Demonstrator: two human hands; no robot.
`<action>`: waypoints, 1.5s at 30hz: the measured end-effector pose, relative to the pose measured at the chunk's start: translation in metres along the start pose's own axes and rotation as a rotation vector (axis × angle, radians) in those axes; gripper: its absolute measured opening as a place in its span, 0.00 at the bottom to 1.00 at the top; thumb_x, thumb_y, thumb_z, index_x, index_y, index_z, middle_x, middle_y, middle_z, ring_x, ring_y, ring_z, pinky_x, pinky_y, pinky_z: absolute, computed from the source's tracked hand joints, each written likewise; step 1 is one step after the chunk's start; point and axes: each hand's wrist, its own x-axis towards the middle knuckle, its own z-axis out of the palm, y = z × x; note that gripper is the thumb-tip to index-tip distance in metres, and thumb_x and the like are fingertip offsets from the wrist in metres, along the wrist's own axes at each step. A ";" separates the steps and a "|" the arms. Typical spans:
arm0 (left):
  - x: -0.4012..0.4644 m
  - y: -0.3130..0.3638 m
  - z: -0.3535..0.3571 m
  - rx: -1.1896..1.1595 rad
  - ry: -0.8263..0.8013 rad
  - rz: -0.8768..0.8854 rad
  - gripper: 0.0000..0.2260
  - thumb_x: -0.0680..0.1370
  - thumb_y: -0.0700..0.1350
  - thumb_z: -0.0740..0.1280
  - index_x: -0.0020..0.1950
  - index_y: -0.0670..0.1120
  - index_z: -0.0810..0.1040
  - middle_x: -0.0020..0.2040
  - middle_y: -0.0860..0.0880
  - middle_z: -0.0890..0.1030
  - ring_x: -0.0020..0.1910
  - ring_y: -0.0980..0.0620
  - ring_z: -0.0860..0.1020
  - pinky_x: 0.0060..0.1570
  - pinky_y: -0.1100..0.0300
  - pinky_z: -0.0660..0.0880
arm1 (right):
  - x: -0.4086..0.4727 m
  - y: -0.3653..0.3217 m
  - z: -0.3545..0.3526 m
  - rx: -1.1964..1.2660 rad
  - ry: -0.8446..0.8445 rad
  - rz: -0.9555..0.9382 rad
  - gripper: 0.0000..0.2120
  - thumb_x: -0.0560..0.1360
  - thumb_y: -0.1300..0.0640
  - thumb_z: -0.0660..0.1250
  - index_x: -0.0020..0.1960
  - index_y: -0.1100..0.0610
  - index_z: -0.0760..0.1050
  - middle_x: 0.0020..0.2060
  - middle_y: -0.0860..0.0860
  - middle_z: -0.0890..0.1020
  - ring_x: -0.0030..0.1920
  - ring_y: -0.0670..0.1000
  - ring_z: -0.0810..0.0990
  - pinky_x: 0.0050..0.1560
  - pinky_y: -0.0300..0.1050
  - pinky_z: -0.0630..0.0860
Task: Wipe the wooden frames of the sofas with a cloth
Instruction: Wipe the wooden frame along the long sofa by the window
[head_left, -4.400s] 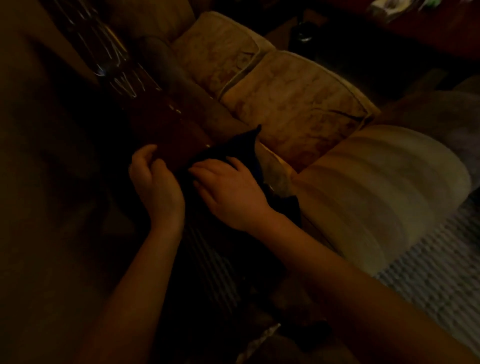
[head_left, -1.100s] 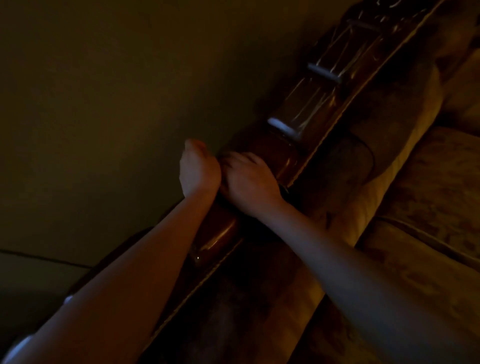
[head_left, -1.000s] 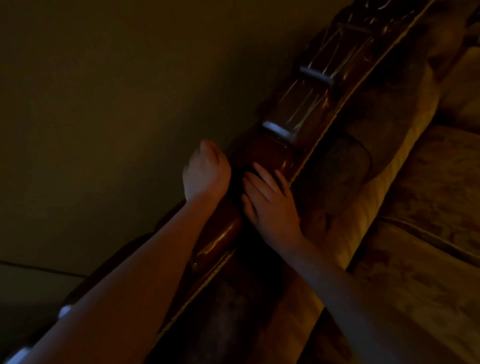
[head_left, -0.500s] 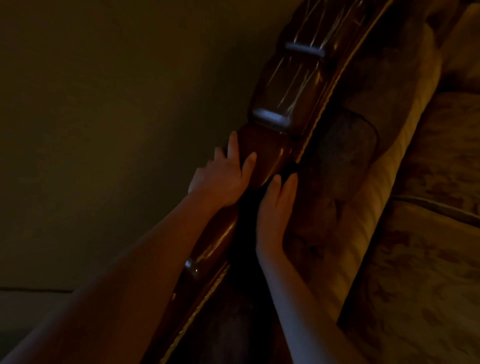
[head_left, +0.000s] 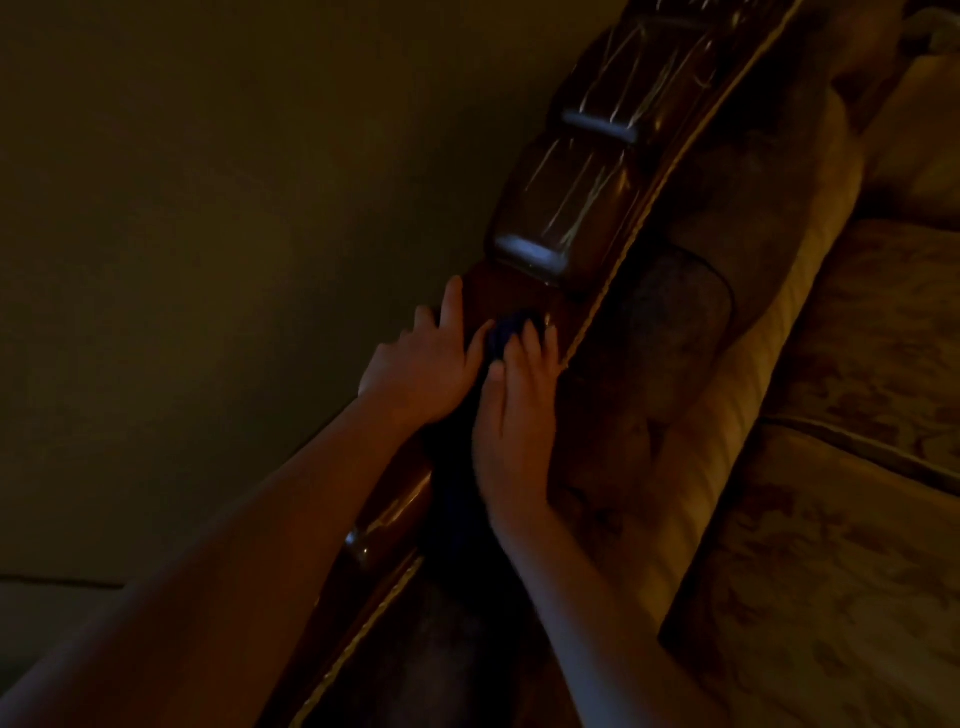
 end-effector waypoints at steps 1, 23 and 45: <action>0.000 0.000 0.000 0.001 -0.004 -0.001 0.29 0.80 0.62 0.43 0.77 0.52 0.40 0.69 0.39 0.65 0.58 0.43 0.75 0.51 0.48 0.71 | 0.016 0.005 -0.002 -0.033 0.025 -0.040 0.21 0.81 0.55 0.50 0.68 0.64 0.68 0.70 0.53 0.67 0.73 0.50 0.54 0.74 0.50 0.56; 0.002 -0.001 -0.006 -0.076 -0.113 0.004 0.30 0.79 0.64 0.42 0.76 0.53 0.35 0.73 0.39 0.60 0.64 0.42 0.71 0.57 0.46 0.70 | 0.180 -0.001 -0.036 0.053 0.289 0.088 0.26 0.82 0.56 0.54 0.75 0.64 0.51 0.74 0.59 0.56 0.73 0.53 0.59 0.72 0.44 0.61; -0.004 0.000 -0.005 -0.017 -0.040 0.013 0.30 0.79 0.64 0.42 0.77 0.52 0.37 0.71 0.40 0.63 0.63 0.43 0.72 0.58 0.46 0.71 | 0.188 -0.036 -0.023 -1.044 -0.365 -0.576 0.25 0.77 0.44 0.53 0.66 0.58 0.72 0.67 0.51 0.72 0.73 0.51 0.59 0.73 0.55 0.50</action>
